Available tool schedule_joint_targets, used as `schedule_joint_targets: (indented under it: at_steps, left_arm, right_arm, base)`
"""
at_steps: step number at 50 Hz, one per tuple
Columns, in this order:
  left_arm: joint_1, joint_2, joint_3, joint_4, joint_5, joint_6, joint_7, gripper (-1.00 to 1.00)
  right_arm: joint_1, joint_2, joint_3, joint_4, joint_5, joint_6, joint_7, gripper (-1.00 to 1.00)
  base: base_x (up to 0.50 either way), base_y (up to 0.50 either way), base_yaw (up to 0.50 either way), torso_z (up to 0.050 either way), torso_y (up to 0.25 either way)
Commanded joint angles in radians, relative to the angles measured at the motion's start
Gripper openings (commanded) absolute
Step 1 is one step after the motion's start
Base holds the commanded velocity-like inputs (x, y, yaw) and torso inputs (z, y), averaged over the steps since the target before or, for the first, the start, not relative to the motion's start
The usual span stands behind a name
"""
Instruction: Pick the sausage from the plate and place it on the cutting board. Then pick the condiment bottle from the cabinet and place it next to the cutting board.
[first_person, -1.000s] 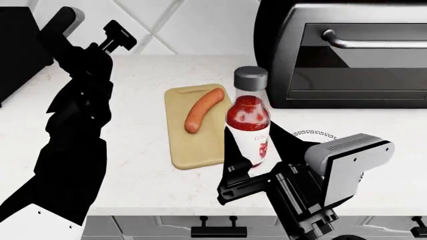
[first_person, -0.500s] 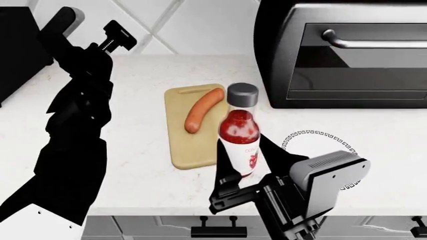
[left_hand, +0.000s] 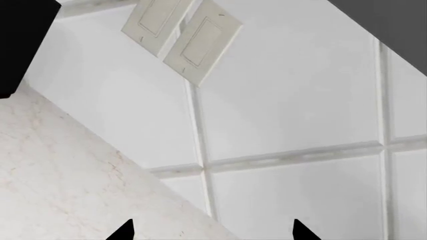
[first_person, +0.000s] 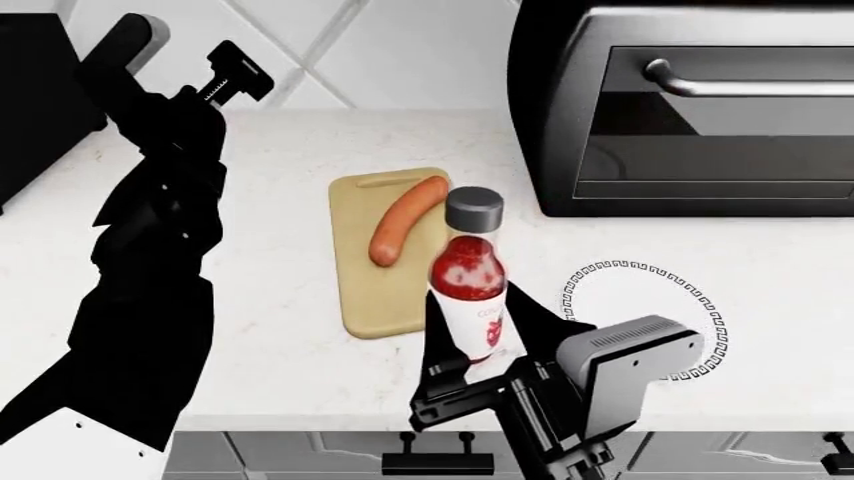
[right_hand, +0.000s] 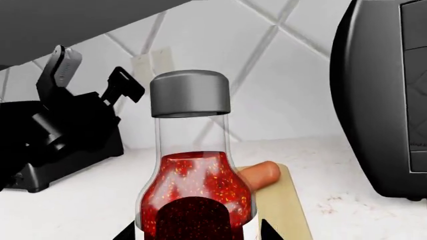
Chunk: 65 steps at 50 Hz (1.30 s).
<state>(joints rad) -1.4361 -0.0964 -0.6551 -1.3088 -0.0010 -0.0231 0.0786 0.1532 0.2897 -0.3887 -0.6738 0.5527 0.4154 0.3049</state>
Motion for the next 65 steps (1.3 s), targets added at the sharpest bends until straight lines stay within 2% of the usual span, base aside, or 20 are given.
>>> schedule_joint_targets:
  at_steps: [1, 37, 61, 62, 65]
  left_arm:
    - [0.000, 0.000, -0.001, 0.000, -0.001, 0.000, 0.002, 1.00]
    - [-0.002, 0.000, -0.004, 0.000, 0.000, -0.003, 0.005, 1.00]
    - [0.000, -0.001, -0.006, 0.000, 0.000, -0.004, 0.010, 1.00]
    - [0.000, -0.001, -0.006, 0.000, 0.000, -0.004, 0.010, 1.00]
    - [0.000, -0.001, -0.006, 0.000, 0.000, -0.004, 0.009, 1.00]
  right_arm:
    - [-0.009, -0.024, -0.020, 0.097, -0.059, -0.077, -0.044, -1.00]
    - [-0.026, -0.071, -0.055, 0.310, -0.128, -0.272, -0.088, -1.00]
    - [-0.028, -0.082, -0.093, 0.399, -0.157, -0.305, -0.093, -1.00]
    - [-0.032, -0.080, -0.092, 0.395, -0.156, -0.313, -0.094, 1.00]
    - [-0.037, -0.075, -0.091, 0.381, -0.157, -0.324, -0.094, 1.00]
  base:
    - [0.00, 0.00, 0.00, 0.000, 0.000]
    - [0.00, 0.00, 0.00, 0.000, 0.000]
    - [0.00, 0.00, 0.00, 0.000, 0.000]
    - [0.00, 0.00, 0.00, 0.000, 0.000]
    - [0.00, 0.00, 0.00, 0.000, 0.000]
